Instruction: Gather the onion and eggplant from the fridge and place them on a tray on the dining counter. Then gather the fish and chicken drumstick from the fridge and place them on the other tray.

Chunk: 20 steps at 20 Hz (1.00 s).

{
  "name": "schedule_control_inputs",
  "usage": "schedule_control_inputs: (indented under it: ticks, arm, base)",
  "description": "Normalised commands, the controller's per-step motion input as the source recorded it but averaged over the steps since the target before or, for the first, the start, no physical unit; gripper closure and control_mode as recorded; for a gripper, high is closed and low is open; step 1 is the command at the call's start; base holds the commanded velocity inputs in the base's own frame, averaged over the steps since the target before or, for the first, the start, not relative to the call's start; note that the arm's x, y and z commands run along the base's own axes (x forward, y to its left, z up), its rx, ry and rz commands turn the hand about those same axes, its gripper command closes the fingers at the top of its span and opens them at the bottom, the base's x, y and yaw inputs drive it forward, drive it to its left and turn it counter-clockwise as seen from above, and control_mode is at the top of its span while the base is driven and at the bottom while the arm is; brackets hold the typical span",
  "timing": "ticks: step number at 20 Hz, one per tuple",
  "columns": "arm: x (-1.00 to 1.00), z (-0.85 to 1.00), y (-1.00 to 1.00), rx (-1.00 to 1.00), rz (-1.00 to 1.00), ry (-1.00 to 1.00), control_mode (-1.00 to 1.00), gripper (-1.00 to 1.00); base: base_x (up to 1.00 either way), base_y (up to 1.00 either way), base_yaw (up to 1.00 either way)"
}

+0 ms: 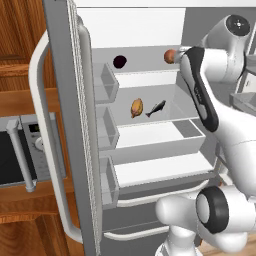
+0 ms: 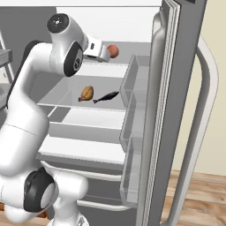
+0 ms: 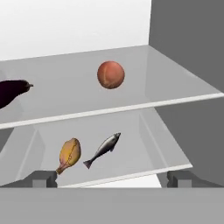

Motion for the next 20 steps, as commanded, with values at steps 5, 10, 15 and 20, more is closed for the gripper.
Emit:
schedule_control_inputs:
  ticks: [5,10,15,20]
  arm:
    - [0.26,-0.26,0.00,-0.02,0.00,0.00,-1.00,-1.00]
    - [0.25,-0.12,0.00,-0.03,0.00,0.00,-1.00,-1.00]
    - [0.27,0.00,0.00,0.00,0.00,0.00,-1.00,-1.00]
    - [0.26,-0.01,0.00,0.00,0.00,0.00,-1.00,-1.00]
  base:
    - [0.00,0.00,0.00]
    - [0.00,0.00,0.00]
    - [0.00,0.00,0.00]
    - [0.00,0.00,0.00]
